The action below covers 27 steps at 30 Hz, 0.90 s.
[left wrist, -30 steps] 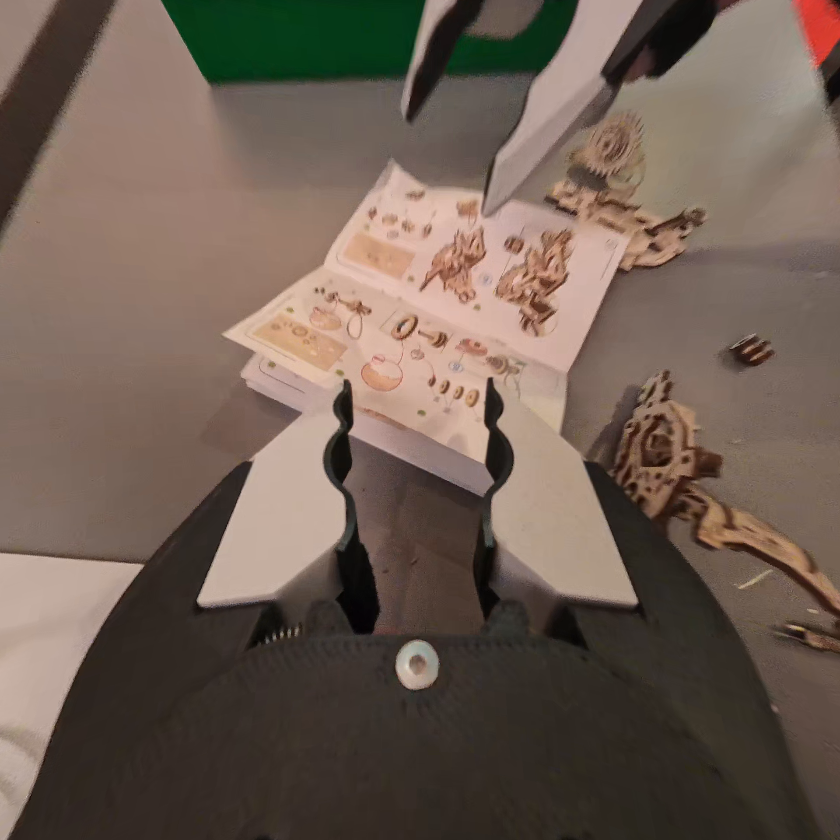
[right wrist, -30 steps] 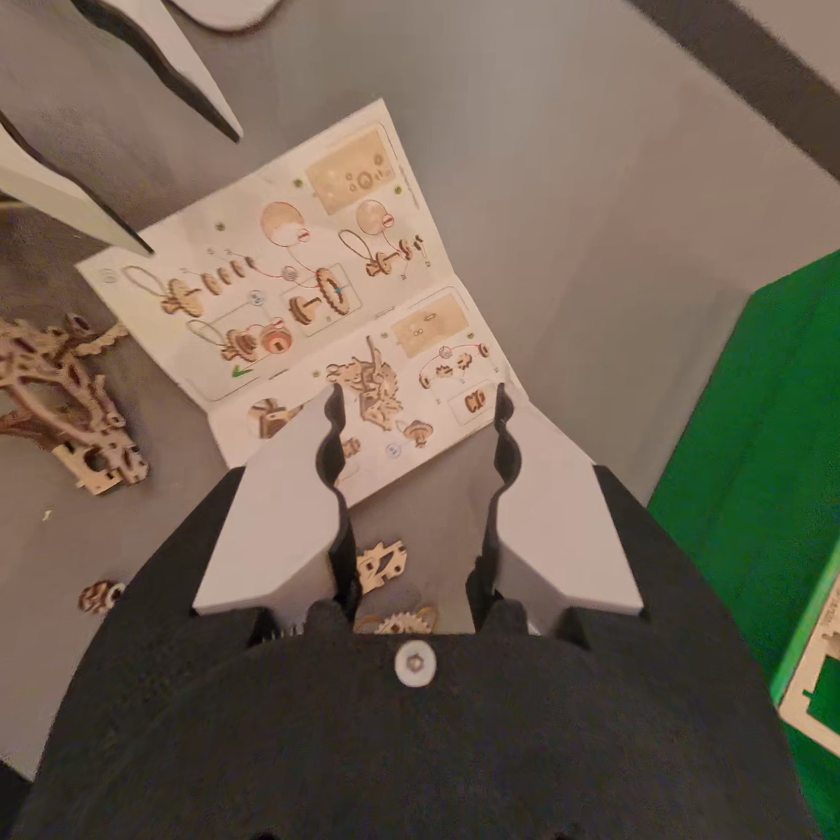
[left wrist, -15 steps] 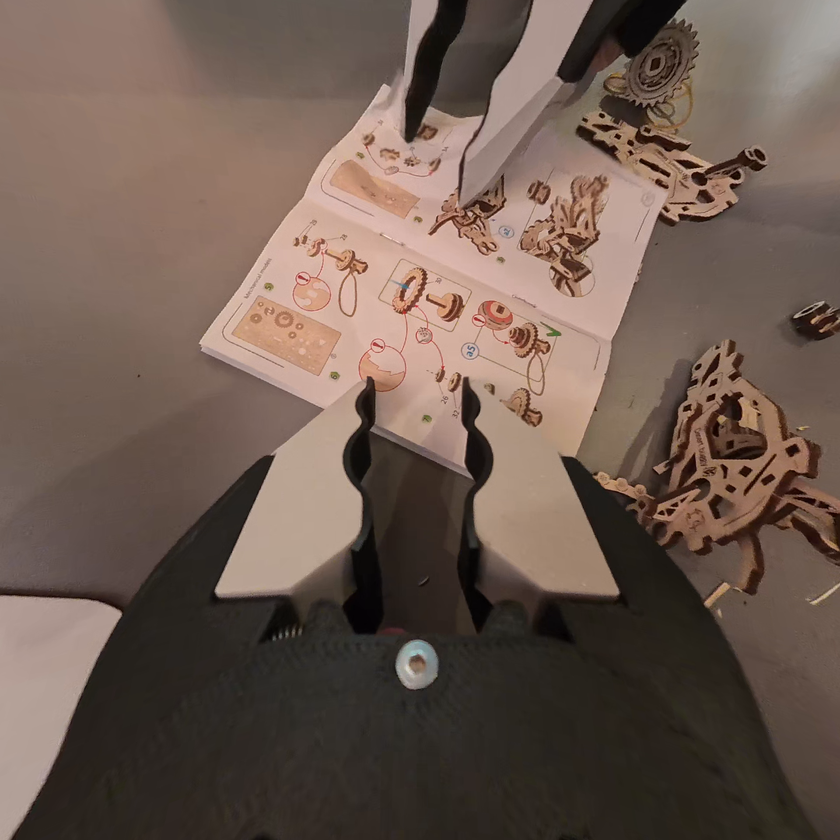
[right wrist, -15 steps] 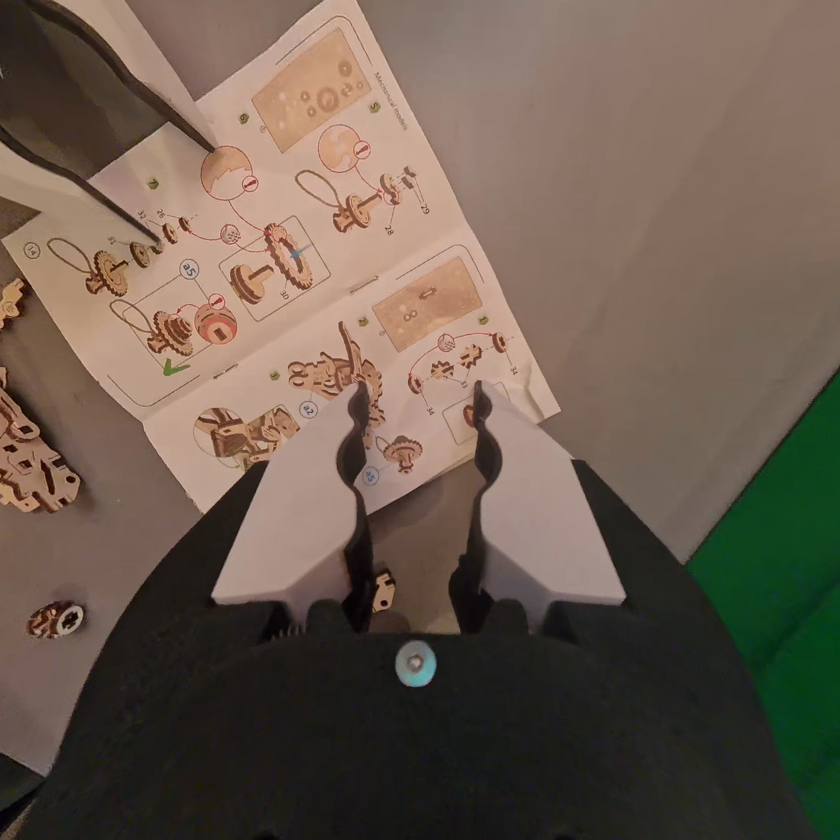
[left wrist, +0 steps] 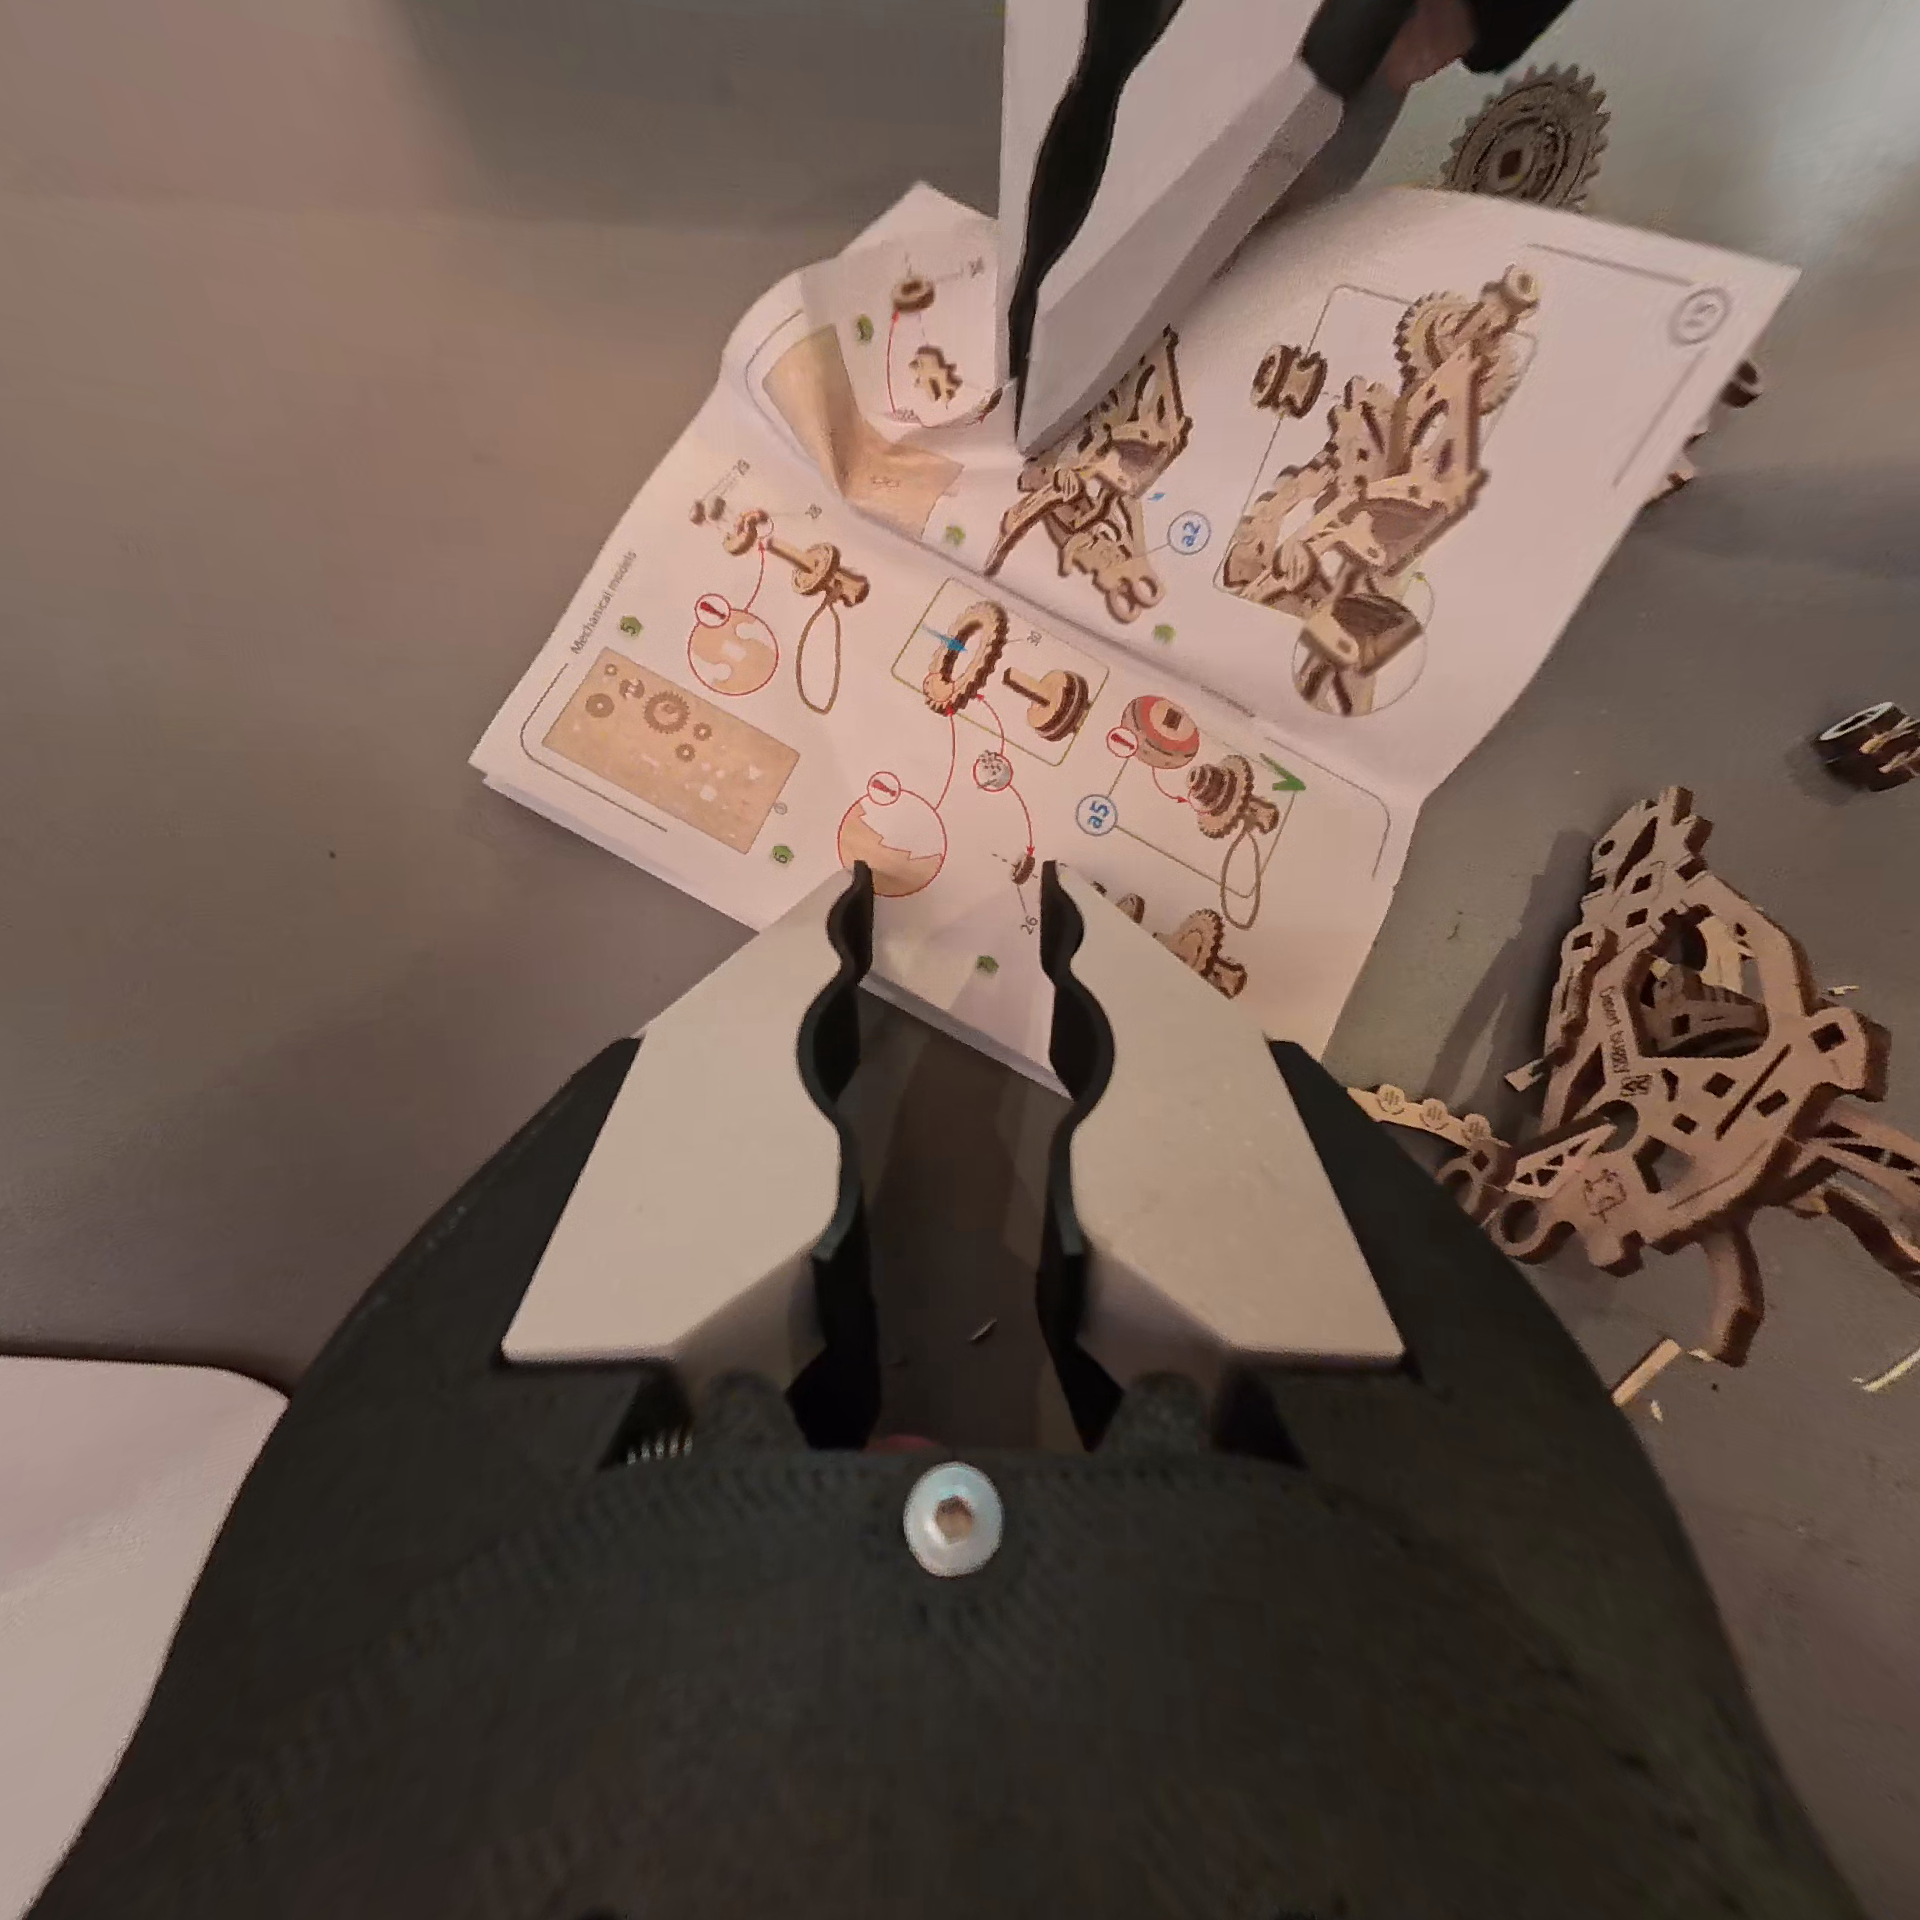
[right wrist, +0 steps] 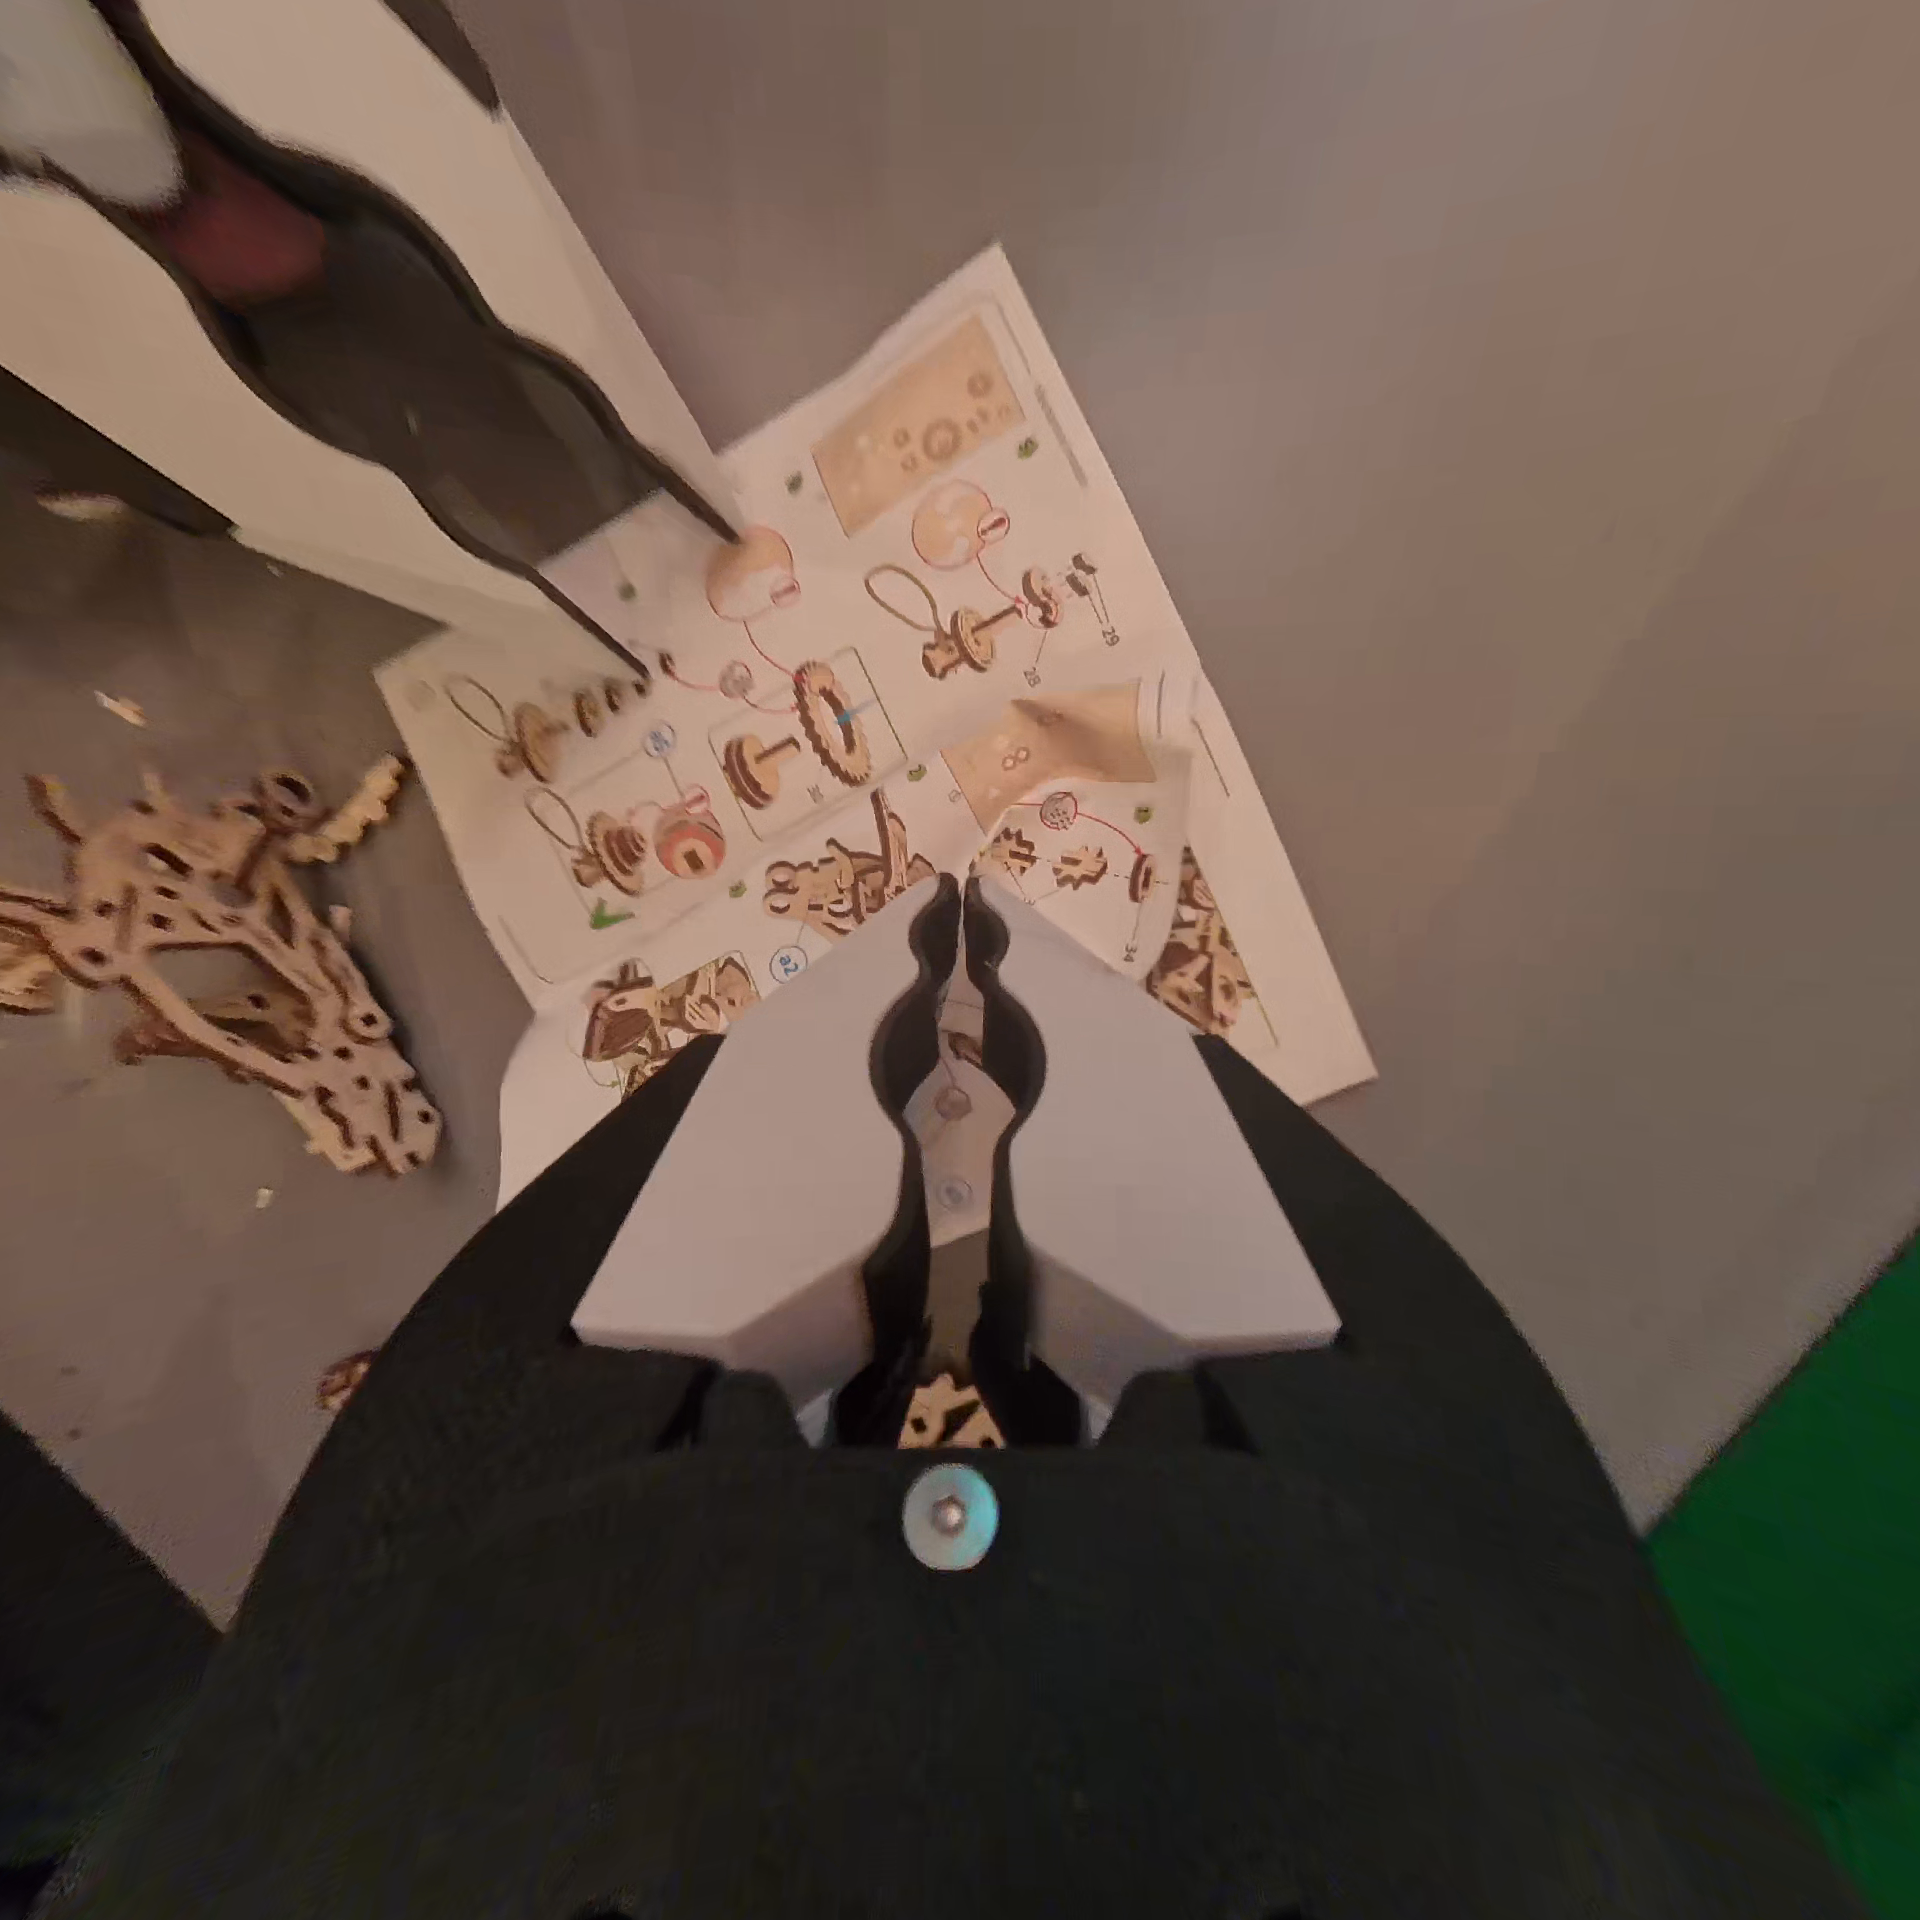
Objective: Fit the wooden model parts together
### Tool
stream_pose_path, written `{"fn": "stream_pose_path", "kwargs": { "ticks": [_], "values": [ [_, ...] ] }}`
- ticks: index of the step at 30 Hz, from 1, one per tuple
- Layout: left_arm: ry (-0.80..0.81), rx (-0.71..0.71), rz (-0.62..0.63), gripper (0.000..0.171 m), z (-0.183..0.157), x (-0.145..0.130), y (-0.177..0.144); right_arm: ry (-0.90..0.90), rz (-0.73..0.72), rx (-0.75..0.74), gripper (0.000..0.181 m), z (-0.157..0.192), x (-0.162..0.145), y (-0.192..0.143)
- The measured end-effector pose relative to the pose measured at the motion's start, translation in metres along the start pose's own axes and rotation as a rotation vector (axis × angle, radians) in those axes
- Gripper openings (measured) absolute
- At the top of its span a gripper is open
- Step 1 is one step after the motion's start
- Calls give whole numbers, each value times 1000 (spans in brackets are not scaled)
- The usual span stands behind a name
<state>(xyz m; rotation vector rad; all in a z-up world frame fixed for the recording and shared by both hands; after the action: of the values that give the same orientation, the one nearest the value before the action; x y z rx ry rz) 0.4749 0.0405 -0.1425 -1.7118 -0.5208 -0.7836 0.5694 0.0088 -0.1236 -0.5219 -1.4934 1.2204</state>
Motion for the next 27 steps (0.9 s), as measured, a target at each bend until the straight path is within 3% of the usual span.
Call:
{"fn": "stream_pose_path", "kwargs": {
  "ticks": [7, 9, 11, 13, 15, 21, 23, 25, 27],
  "values": [
    [-7, 0, -2, 29, 1, 0, 0, 226, -193, 229, 3, 10, 40, -18],
    [-9, 0, -2, 28, 1, 0, 0, 260, -197, 278, 20, 13, 46, -18],
    [-11, -2, -2, 28, 1, 0, 0, 257, -143, 304, 23, 19, 44, -11],
    [-13, -4, -3, 28, 1, 0, 0, 254, -118, 374, 39, 31, 44, -8],
    [-13, -6, -3, 28, 1, 0, 0, 243, -126, 416, 35, 38, 45, -12],
    [-22, -15, -6, 28, 2, 1, 0, 229, -251, 264, 26, 13, 35, -60],
    [-25, -19, -7, 28, 2, 1, -1, 224, -211, 117, 20, -4, 18, -70],
    [-25, -19, -7, 28, 2, 1, -1, 194, -107, 9, 0, -15, -4, -71],
    [-26, -20, -8, 27, 2, 1, -1, 140, 29, -57, 0, -20, -24, -60]
  ]
}}
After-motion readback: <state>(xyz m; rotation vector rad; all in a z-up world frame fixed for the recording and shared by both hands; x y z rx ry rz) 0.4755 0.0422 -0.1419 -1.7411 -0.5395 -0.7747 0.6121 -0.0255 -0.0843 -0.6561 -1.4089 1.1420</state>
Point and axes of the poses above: each gripper's, where its closed fingertips meet, y out along the fingers, x out of its top, z = x × y across the jaws, the point moved 2 cm from there along -y, back along the fingers, and after that the axes turned 4 degrees about -x, right-handed, at the moved point
